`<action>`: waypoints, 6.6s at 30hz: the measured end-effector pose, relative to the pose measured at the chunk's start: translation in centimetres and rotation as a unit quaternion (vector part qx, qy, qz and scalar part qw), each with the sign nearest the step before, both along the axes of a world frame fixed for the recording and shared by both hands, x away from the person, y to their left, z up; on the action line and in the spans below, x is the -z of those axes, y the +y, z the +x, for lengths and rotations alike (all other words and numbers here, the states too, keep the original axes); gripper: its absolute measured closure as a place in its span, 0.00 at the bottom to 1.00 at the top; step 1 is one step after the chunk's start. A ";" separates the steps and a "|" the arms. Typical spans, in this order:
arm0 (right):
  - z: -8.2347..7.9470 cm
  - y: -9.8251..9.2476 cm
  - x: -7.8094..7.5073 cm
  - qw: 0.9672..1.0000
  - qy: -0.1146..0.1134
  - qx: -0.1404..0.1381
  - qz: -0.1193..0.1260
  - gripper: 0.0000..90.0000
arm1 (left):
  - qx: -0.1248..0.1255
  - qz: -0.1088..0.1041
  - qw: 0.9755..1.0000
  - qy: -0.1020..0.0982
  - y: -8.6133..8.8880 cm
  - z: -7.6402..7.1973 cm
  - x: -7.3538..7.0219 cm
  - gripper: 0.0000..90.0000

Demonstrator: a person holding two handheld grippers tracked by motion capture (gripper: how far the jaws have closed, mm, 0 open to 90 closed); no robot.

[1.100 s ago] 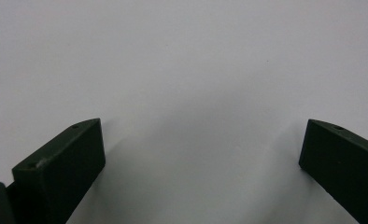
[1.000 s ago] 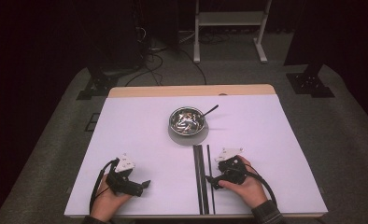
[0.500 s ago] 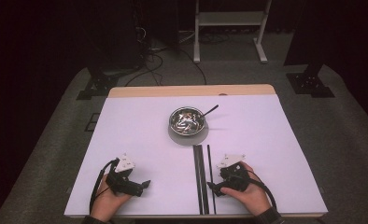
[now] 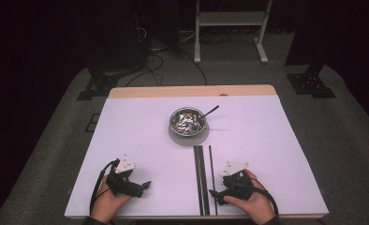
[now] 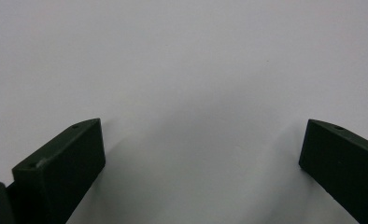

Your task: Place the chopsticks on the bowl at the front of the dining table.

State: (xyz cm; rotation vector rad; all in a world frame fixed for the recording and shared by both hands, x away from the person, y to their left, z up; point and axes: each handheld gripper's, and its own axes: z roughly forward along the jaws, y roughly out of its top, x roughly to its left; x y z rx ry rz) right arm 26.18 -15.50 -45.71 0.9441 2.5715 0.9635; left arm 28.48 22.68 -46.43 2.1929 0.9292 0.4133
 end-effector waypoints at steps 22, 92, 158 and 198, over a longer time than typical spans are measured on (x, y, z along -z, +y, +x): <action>-1.0 -0.6 0.0 1.000 0.001 -0.007 -0.004 0.15 | 0.000 0.000 1.000 0.000 0.0 0.0 0.0 0.00; 1.0 -8.5 -0.2 0.996 0.004 0.091 -0.011 0.13 | 0.000 -0.001 1.000 0.000 0.0 0.0 0.0 0.00; 1.7 -13.0 -1.6 0.993 -0.036 0.104 0.045 0.40 | 0.000 0.000 1.000 0.000 0.0 0.0 0.0 0.00; 3.8 -10.2 -2.7 0.995 -0.034 0.045 0.085 0.71 | 0.000 -0.001 1.000 0.001 0.0 0.0 0.0 0.00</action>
